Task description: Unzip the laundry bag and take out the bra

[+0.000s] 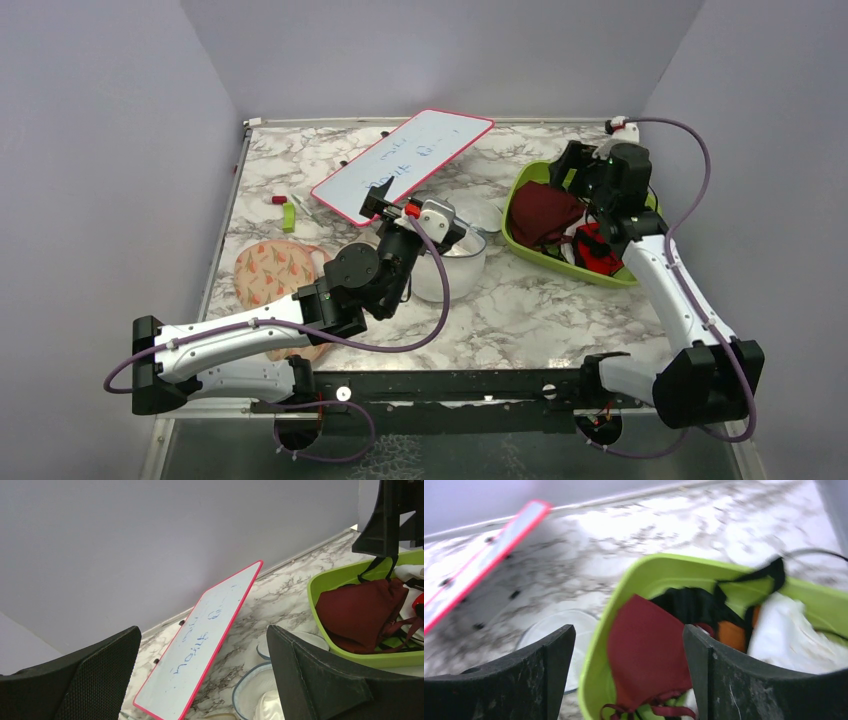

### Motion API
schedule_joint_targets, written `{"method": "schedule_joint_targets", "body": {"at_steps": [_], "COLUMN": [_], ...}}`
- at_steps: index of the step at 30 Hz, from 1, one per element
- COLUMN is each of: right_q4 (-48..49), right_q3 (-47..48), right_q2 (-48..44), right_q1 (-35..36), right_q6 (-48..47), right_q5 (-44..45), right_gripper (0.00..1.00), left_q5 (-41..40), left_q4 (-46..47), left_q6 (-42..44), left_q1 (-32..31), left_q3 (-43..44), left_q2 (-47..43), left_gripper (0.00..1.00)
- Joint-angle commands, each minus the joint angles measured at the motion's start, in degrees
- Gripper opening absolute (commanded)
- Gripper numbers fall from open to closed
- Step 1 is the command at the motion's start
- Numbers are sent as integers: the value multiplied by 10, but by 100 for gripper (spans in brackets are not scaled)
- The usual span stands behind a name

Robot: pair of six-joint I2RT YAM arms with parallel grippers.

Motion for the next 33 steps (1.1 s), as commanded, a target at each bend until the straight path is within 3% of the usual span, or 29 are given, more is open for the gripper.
{"method": "schedule_joint_targets", "body": {"at_steps": [1, 3, 5, 7, 9, 13, 26, 33], "right_q4": [-33, -44, -58, -73, -89, -127, -194, -231], "right_q3": [45, 64, 81, 96, 111, 130, 147, 190], "right_q2": [9, 33, 55, 74, 100, 147, 254, 326], "right_q1": [2, 22, 72, 136, 184, 255, 294, 317], "right_q6": [-62, -70, -78, -95, -98, -99, -96, -112], "right_q5": [-234, -324, -360, -362, -373, -346, -265, -156], "right_gripper": [78, 78, 77, 70, 56, 49, 49, 55], "left_q5": [8, 9, 9, 8, 8, 8, 9, 9], "left_q4": [0, 0, 0, -1, -1, -1, -1, -1], "left_q6": [-11, -12, -13, -13, -13, -12, -12, -11], "left_q1": [1, 2, 1, 2, 2, 2, 2, 1], "left_q3": [7, 7, 7, 7, 6, 6, 6, 6], "left_q2": [-12, -11, -10, -8, -6, -2, -1, -4], "left_gripper": [92, 92, 92, 92, 92, 92, 92, 92]}}
